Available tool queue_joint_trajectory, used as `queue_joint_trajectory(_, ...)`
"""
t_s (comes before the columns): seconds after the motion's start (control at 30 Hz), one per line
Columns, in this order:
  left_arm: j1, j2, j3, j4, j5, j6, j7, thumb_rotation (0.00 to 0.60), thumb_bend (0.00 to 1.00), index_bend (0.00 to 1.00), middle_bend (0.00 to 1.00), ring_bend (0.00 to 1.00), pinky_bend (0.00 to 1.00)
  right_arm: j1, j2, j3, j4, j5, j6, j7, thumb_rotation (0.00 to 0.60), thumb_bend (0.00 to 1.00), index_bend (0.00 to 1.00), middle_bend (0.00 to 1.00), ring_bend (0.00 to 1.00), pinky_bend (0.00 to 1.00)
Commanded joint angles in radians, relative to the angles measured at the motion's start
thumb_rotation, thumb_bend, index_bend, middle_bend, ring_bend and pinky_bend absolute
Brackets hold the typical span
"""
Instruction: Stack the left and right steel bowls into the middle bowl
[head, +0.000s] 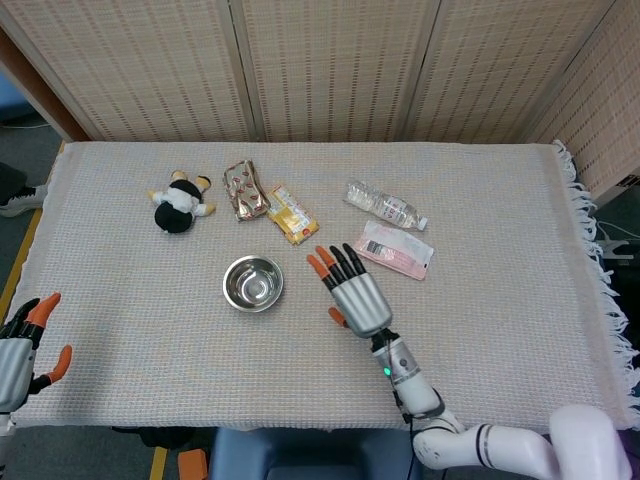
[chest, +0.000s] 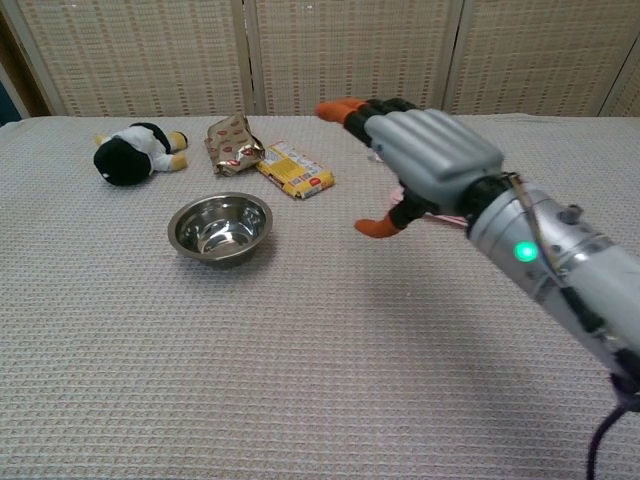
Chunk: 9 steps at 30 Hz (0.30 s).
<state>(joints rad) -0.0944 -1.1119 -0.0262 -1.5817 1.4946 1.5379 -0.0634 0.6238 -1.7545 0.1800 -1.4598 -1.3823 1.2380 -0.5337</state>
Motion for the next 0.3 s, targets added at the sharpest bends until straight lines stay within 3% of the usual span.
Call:
queue_joint_trajectory(0.03,0.031,0.031,0.016,-0.050,-0.031,-0.004,0.042,0.600,0.43,0.02,0.05,0.01,0.17,-0.367,0.444,-0.231,-0.319,0.076,0.289,-0.144,0.600,0.13,0.00,0.00,0.00,0.00)
queue_joint_trajectory(0.17,0.050,0.020,0.018,-0.055,-0.028,0.022,0.067,0.600,0.41,0.00,0.02,0.00,0.16,-0.484,0.501,-0.270,-0.247,0.083,0.367,0.036,0.600,0.13,0.00,0.00,0.00,0.00)
queue_joint_trajectory(0.3,0.062,0.010,0.017,-0.059,-0.022,0.039,0.081,0.600,0.39,0.00,0.00,0.00,0.16,-0.497,0.556,-0.269,-0.244,0.012,0.375,0.150,0.600,0.13,0.00,0.00,0.00,0.00)
